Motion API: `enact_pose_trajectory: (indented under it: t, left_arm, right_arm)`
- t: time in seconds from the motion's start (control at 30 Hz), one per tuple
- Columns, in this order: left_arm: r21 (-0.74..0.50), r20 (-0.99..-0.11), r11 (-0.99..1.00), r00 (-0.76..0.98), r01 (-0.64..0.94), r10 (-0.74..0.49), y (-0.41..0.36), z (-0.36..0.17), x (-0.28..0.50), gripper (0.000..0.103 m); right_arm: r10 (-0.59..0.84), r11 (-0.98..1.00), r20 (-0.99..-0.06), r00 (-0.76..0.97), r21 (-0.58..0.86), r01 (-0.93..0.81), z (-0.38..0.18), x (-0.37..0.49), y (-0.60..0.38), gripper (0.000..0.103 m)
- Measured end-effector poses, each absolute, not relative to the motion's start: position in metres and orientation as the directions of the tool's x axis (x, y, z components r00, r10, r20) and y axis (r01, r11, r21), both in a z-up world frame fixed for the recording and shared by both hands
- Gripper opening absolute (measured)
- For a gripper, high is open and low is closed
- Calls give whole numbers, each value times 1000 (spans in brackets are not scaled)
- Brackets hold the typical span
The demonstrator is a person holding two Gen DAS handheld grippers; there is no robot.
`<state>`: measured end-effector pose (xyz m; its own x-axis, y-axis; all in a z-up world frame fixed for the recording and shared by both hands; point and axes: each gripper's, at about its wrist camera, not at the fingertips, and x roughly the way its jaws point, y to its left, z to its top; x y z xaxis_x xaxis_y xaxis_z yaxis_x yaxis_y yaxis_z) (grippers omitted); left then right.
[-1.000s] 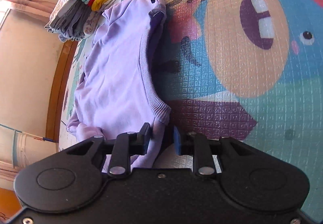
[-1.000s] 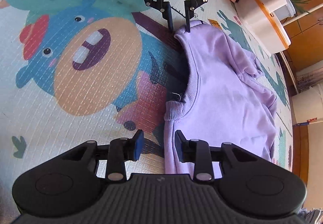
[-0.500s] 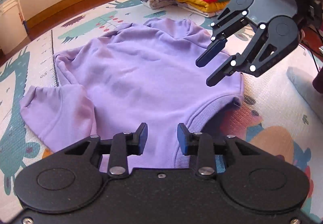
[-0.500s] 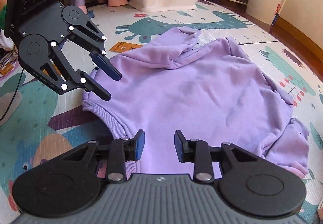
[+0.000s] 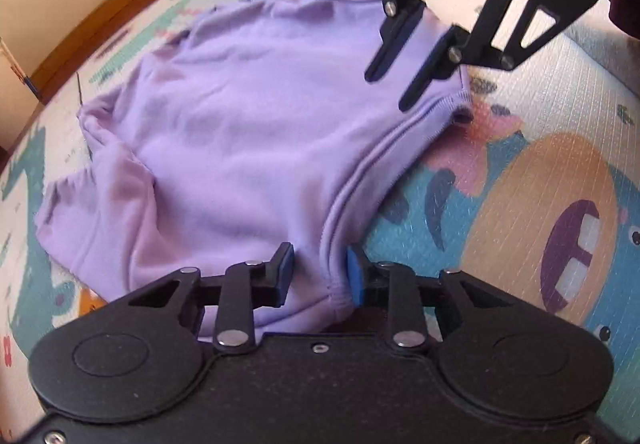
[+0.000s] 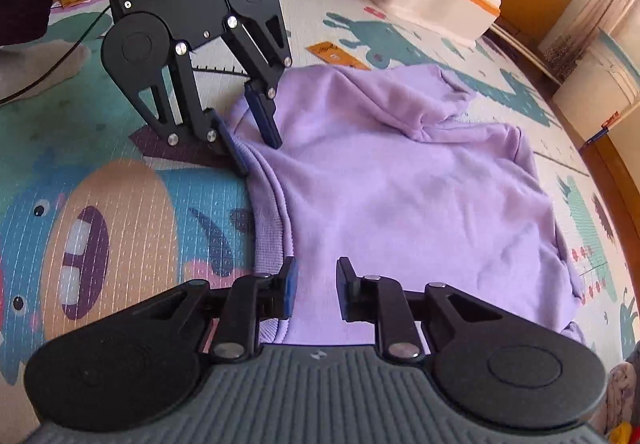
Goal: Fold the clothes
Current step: 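Open both tools and release the flipped sweatshirt on the mat, then grasp a sleeve cuff with the left tool and pull it straight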
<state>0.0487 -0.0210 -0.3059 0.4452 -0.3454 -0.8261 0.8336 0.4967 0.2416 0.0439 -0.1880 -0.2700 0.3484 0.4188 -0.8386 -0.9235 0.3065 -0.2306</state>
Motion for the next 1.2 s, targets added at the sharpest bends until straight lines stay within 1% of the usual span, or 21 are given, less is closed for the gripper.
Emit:
enact_pose_trajectory:
  t: [0.03,0.1,0.2,0.3,0.33,0.4,0.5,0.53,0.57,0.63,0.8,0.93,1.0,1.07,1.17,1.2]
  left_arm:
    - [221,-843,477,412,850,-345,-22,-301,53,27]
    - [109,-859,489,329,865,-391,-14,-278,69,28]
    - [-21,-814,600,334,800,-475,10,-247,97,29]
    - [-137,-768,740,402,658,-499,38,-227,137,29]
    - [-166,-762,784,427,598,-487,46,-226,154,29]
    - [-220,-762,853,462,474,-454,63,-223,182,32]
    - [-227,-769,920,520,319,-370,82,-222,209,33]
    - [-227,-773,934,533,275,-345,89,-223,217,33]
    - [-237,-774,942,540,237,-331,95,-227,226,33]
    - [-252,-779,955,553,156,-296,107,-234,242,33]
    - [-295,-783,956,574,-4,-239,136,-247,275,33]
    - [-259,-781,966,590,-6,-205,145,-247,295,33]
    - [-271,-776,963,590,5,-221,148,-247,305,33]
    - [-279,-769,960,591,28,-241,149,-247,313,33]
    - [-251,-777,967,588,36,-224,146,-250,324,33]
    - [-245,-781,969,585,37,-219,145,-252,328,33]
  right_arm:
    - [388,312,-867,312,-195,-930,-275,50,-187,22]
    - [398,326,-871,288,-160,-932,-277,51,-193,23]
    - [419,407,-865,276,-93,-909,-269,59,-197,23]
    - [445,501,-848,287,-29,-865,-260,75,-202,25]
    - [450,538,-844,292,-5,-843,-258,81,-204,25]
    - [431,596,-844,320,0,-803,-256,93,-207,26]
    - [393,675,-844,364,-4,-738,-256,109,-211,26]
    - [381,691,-847,371,-5,-723,-257,113,-212,29]
    - [376,701,-850,370,0,-713,-258,114,-213,35]
    - [366,708,-858,362,5,-706,-264,114,-214,43]
    - [347,692,-875,339,-5,-722,-272,108,-210,44]
    - [341,688,-881,329,-5,-726,-275,107,-209,44]
    - [340,690,-882,327,-3,-724,-276,107,-209,45]
    - [341,699,-883,322,9,-716,-277,109,-210,49]
    - [361,726,-890,279,80,-683,-279,119,-214,55]
    - [357,724,-893,274,79,-685,-279,119,-213,56]
